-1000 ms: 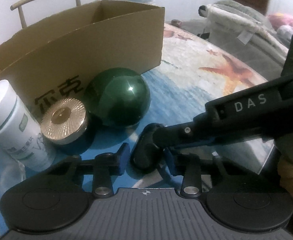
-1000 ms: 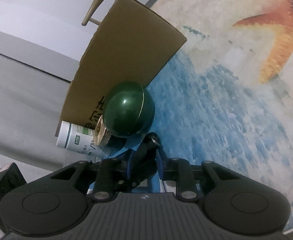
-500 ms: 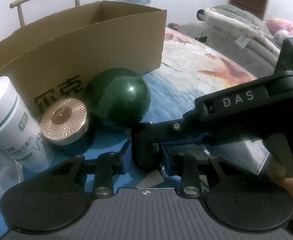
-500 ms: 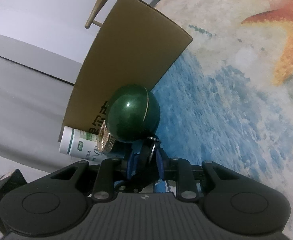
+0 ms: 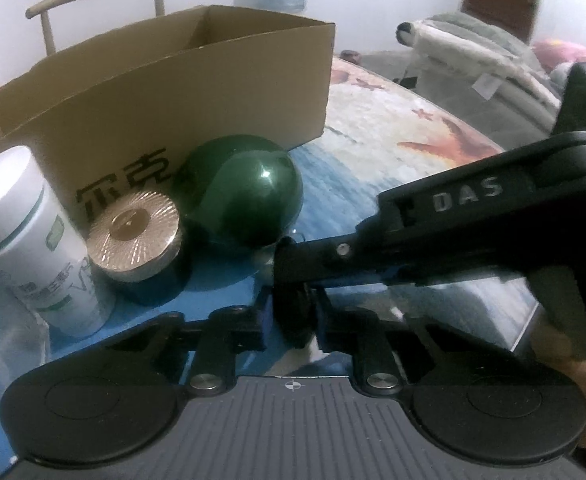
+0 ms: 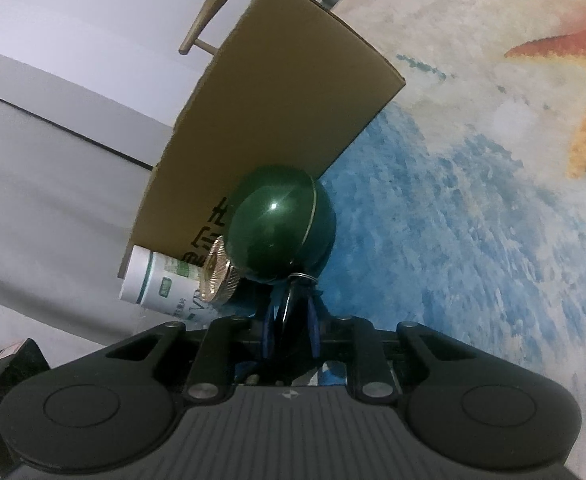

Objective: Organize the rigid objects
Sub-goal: 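Carry the black fob with the right gripper down into the box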

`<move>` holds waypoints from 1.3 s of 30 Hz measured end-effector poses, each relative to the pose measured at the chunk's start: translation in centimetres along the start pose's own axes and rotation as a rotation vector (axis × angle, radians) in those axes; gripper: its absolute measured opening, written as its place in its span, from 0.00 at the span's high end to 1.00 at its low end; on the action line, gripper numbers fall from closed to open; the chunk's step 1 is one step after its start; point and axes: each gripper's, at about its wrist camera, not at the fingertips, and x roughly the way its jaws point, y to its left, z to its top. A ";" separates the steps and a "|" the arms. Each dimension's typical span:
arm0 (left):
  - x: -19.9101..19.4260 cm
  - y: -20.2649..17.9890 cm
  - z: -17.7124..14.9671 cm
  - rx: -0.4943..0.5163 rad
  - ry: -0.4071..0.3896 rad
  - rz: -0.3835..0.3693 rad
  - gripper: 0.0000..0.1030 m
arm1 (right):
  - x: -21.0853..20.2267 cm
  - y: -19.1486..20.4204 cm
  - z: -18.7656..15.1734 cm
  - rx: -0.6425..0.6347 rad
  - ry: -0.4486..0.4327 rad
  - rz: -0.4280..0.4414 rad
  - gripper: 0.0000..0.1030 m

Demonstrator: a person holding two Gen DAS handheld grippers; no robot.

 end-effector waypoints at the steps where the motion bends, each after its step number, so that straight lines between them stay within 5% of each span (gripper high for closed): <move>1: -0.2 0.0 0.0 -0.003 -0.003 -0.001 0.85 | -0.2 0.2 -0.1 -0.006 -0.003 0.002 0.81; 14: -5.2 -0.9 1.2 0.022 -0.163 0.019 0.85 | -4.7 5.1 -0.2 -0.126 -0.096 0.050 0.83; 25: -10.7 2.4 10.0 0.048 -0.355 0.137 0.85 | -5.3 15.3 6.9 -0.370 -0.170 0.159 0.83; 29: -9.3 5.9 14.3 0.013 -0.303 0.158 0.85 | -1.4 18.1 11.2 -0.407 -0.116 0.155 0.83; 39: 2.1 16.9 18.9 -0.112 0.039 0.169 0.86 | 14.4 17.6 19.0 -0.267 0.169 0.030 0.83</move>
